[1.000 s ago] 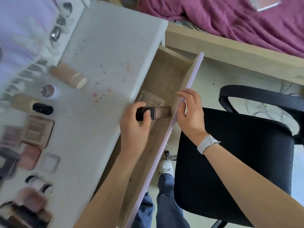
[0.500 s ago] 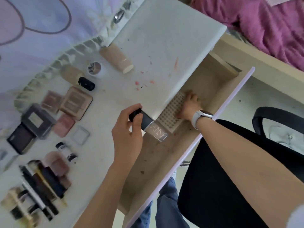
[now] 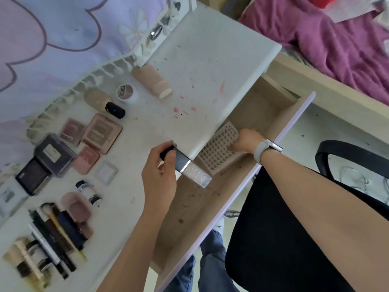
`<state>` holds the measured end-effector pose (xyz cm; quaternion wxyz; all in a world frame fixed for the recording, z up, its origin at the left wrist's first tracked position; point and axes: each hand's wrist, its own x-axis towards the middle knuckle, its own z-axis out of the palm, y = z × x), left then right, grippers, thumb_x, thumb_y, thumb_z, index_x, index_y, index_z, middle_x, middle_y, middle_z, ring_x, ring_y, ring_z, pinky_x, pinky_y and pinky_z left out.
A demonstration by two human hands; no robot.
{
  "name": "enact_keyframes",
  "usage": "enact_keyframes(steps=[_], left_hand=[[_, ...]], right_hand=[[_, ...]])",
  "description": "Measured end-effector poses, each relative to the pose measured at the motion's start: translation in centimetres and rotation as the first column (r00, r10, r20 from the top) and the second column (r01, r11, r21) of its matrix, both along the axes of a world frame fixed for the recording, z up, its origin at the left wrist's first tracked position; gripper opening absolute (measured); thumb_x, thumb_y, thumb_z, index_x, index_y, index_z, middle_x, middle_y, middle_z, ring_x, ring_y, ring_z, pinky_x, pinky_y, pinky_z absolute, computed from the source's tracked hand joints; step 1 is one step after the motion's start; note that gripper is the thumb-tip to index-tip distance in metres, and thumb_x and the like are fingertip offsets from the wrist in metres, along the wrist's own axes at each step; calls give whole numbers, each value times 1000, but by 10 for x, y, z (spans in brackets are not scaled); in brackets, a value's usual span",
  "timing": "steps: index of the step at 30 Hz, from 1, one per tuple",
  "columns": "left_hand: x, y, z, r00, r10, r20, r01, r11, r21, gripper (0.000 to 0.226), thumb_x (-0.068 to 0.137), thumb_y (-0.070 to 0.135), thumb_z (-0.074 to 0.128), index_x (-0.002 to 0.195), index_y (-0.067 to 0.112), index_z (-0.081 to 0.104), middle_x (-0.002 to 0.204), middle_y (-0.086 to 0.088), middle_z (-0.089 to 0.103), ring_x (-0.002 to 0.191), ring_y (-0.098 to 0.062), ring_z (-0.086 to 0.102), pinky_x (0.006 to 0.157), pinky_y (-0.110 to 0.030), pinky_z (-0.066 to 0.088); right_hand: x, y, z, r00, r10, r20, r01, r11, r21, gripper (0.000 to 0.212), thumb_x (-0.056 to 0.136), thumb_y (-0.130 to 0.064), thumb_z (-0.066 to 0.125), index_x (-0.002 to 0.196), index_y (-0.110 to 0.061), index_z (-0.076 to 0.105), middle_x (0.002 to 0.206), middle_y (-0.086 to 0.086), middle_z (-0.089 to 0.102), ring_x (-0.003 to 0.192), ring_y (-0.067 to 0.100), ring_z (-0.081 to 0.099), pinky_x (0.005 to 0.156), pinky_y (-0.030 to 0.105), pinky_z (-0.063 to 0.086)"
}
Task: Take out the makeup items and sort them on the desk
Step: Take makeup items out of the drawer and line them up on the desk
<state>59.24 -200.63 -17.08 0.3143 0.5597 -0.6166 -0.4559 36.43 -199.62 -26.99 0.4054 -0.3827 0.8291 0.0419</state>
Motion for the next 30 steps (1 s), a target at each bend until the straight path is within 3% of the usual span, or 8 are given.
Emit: enact_keyframes(steps=[3,6,10,13,15,20,25,30], left_hand=[[1,-3,2,999,34,-19,-33,999,37,32,94,10,49,91,41,58,92,25,62,89,12,56,77,-6,43],[-1,-6,4,994,75,-83,-64,989,129,26,94,13,48,92,35,62,95,15,65,90,0,60,82,-22,49],[-7,-8,13,960,175,-218,-110,954,280,25,97,13,44,91,26,65,94,2,64,86,-9,61,65,-17,53],[-8,-18,17,945,238,-223,-147,921,360,27,99,16,38,91,24,63,92,-4,60,83,-13,60,60,-20,54],[-7,-30,18,939,283,-195,-195,906,376,28,100,16,36,91,22,62,89,-3,56,81,-15,56,61,-24,55],[-2,-69,15,962,260,-89,-213,910,355,29,99,17,35,87,23,60,91,-3,53,79,-14,53,61,-30,53],[-1,-100,8,977,187,104,-208,944,256,27,98,18,34,94,20,60,95,-6,56,83,-20,53,65,-33,48],[-2,-110,2,958,146,247,-198,959,202,29,99,14,32,106,7,60,93,-8,53,86,-20,48,71,-29,39]], right_hand=[[-4,3,25,995,-48,88,54,996,-66,18,85,-26,58,83,-10,52,84,8,59,75,25,56,60,28,43],[-5,7,52,992,-89,88,99,988,-117,26,89,-33,51,94,-8,50,88,9,59,75,25,56,63,30,44],[-10,17,87,992,-123,-18,118,978,-171,49,90,-38,46,124,-3,38,107,15,56,94,32,56,72,35,42],[-17,23,109,989,-145,-36,134,969,-207,35,90,-36,44,110,-7,44,89,7,53,86,29,53,69,34,39],[-22,25,123,978,-207,-18,194,943,-270,27,90,-39,44,93,-12,46,80,2,51,80,26,52,67,33,38],[-23,27,142,862,-403,307,500,773,-391,27,89,-32,53,72,-13,46,72,5,51,63,20,47,63,31,39],[-19,29,147,803,-403,439,574,720,-389,21,87,-24,57,77,-7,50,71,7,55,67,20,53,65,30,39],[-8,16,148,628,-437,644,765,498,-407,19,88,-20,58,80,-3,57,58,-7,64,54,10,60,50,15,44]])
